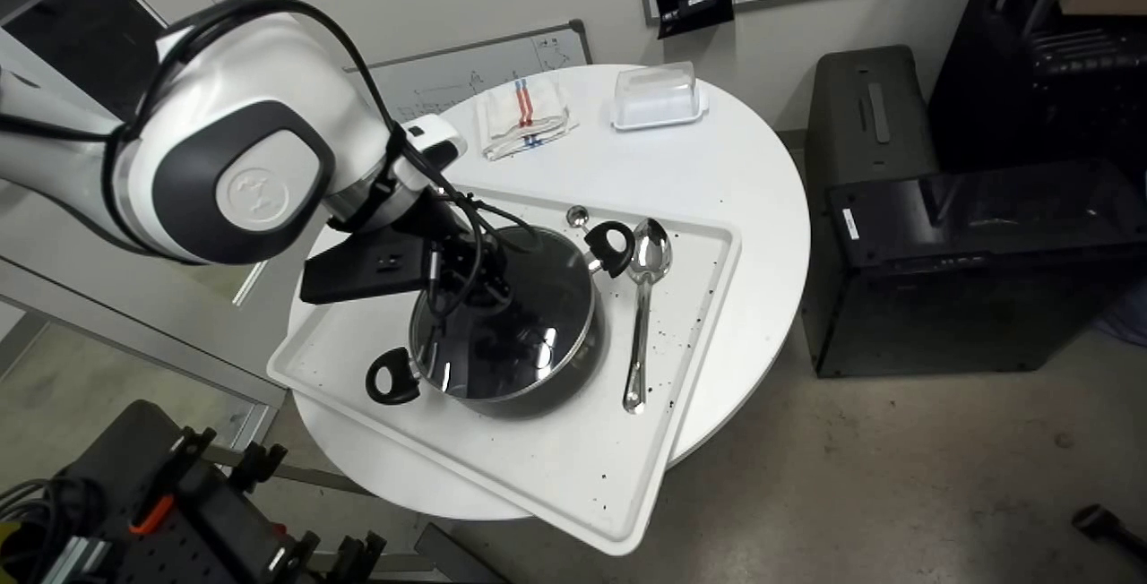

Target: Put the glass lid on the black pot.

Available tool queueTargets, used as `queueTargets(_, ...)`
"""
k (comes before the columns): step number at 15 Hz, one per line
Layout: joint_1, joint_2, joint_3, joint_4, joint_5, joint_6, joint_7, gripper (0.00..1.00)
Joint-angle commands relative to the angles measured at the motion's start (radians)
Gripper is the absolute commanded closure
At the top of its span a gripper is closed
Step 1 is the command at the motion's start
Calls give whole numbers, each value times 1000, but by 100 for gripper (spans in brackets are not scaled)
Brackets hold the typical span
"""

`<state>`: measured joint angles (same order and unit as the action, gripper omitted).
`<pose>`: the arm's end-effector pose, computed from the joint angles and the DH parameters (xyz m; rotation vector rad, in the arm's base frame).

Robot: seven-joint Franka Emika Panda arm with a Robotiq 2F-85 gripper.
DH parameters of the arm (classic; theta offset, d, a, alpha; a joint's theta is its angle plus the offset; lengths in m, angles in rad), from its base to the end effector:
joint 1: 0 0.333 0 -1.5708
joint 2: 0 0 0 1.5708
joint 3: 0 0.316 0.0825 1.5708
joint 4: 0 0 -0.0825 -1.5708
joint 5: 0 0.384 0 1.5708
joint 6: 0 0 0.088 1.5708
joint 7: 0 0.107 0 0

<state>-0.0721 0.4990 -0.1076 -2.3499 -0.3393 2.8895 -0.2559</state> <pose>0.4975 -0.0749 0.1233 2.9305 0.6211 0.0053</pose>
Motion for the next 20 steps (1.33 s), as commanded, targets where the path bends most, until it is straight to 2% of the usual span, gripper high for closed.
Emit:
queueTargets(1, 16, 6, -13, 11, 4, 24, 18, 76)
queueTargets(8, 17, 14, -12, 8, 6, 51, 14, 76)
queueTargets(20, 6, -10, 1, -13, 11, 23, -1, 76)
